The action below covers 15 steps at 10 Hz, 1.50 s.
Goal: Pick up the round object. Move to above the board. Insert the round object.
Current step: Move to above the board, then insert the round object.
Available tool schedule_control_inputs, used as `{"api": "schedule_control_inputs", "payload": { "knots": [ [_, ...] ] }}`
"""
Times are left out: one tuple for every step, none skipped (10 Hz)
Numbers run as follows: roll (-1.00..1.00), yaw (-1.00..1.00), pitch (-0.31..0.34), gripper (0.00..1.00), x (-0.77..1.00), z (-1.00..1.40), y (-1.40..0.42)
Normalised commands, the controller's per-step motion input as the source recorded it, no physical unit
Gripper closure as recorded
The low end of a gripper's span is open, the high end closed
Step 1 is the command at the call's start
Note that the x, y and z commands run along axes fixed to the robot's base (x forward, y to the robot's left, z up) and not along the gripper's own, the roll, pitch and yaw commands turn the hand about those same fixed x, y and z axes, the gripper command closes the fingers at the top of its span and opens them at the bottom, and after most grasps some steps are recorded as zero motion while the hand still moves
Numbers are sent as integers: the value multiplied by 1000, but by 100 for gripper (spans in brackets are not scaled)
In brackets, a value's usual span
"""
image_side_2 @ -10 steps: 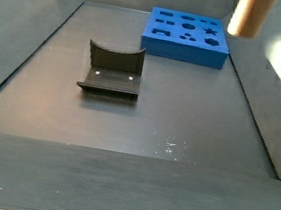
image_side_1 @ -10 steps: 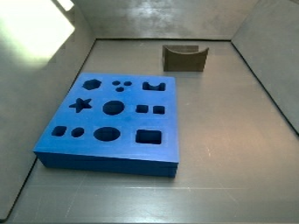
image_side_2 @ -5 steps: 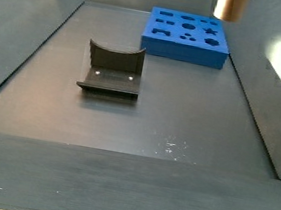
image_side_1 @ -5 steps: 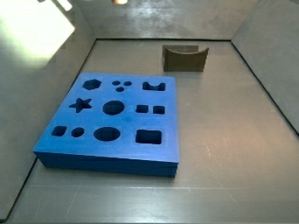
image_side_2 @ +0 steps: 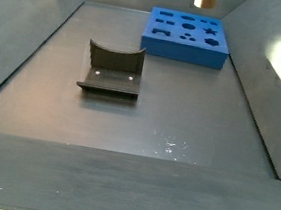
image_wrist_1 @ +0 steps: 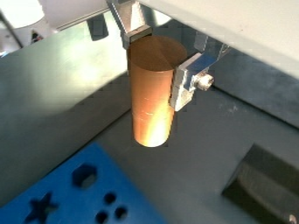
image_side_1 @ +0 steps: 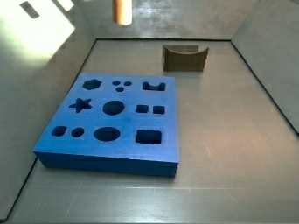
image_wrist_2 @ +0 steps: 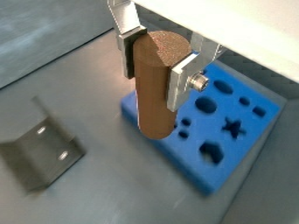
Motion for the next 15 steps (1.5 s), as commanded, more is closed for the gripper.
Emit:
{"api": "schedule_control_inputs", "payload": {
  "knots": [
    [-22, 5, 21, 100, 295, -193, -1000],
    [-2, 11, 11, 100, 304, -199, -1000],
    [-9, 9, 7, 100, 309, -195, -1000],
    [16, 6, 23, 100, 338, -202, -1000],
    [20, 8, 16, 100, 353, -205, -974],
    [63, 4, 7, 100, 247, -145, -622],
    [68, 3, 0, 100, 197, -108, -442],
    [64, 6, -6, 100, 83, -39, -177],
    [-117, 0, -40, 100, -117, -411, 26],
    [-23, 0, -131, 100, -274, -397, 0],
    [0, 0, -283, 100, -463, -417, 0],
    [0, 0, -343, 100, -563, -437, 0],
    [0, 0, -323, 100, -477, -463, -49],
    [0, 0, -294, 100, -306, -471, -114],
    [0, 0, -249, 100, -94, -483, -223]
  ]
}}
